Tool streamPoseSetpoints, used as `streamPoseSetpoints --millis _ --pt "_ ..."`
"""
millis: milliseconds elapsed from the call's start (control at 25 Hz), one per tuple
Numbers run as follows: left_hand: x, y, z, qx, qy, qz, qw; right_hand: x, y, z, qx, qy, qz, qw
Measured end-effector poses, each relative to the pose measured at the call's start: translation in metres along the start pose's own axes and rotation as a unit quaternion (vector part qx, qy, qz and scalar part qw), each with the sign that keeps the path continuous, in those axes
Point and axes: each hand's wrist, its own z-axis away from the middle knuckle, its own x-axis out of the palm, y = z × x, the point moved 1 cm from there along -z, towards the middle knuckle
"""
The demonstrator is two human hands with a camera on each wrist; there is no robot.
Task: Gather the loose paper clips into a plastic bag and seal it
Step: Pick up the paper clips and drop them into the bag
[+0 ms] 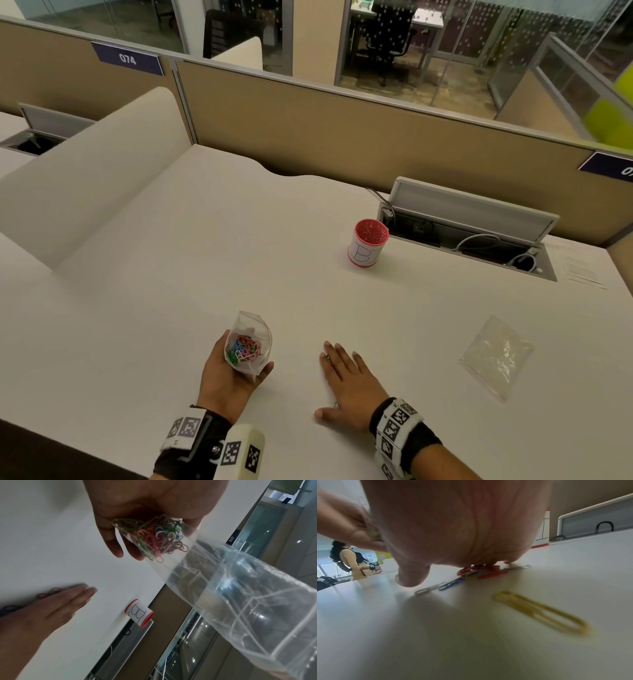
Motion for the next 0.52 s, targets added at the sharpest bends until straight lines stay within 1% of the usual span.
streamPoseSetpoints --millis 120,200,240,320,400,440,520 --pt "0.001 -0.004 -0.002 -0.004 -0.002 0.000 1.000 0.008 -0.001 0.032 -0.002 -0.009 -0.023 1.000" --pt "0.005 -0.006 0.000 -0.003 -0.006 -0.006 1.000 0.006 0.003 0.048 0.023 0.021 -0.052 0.998" --pt "0.006 -0.007 0.001 -0.004 -0.008 -0.008 1.000 0.005 0.007 0.056 0.050 0.051 -0.069 0.995" --pt "0.008 -0.009 0.001 -0.007 -0.010 -0.011 1.000 0.005 0.017 0.072 0.133 0.100 -0.115 0.979" --pt "0.006 -0.011 -0.001 -0.009 -0.010 -0.014 1.000 0.010 0.025 0.087 0.199 0.110 -0.160 0.961" --pt "0.004 -0.011 -0.002 -0.009 -0.008 -0.013 1.000 0.013 0.027 0.092 0.214 0.103 -0.170 0.957" --pt "0.004 -0.013 -0.002 -0.011 -0.008 -0.013 1.000 0.018 0.029 0.093 0.219 0.103 -0.191 0.951"
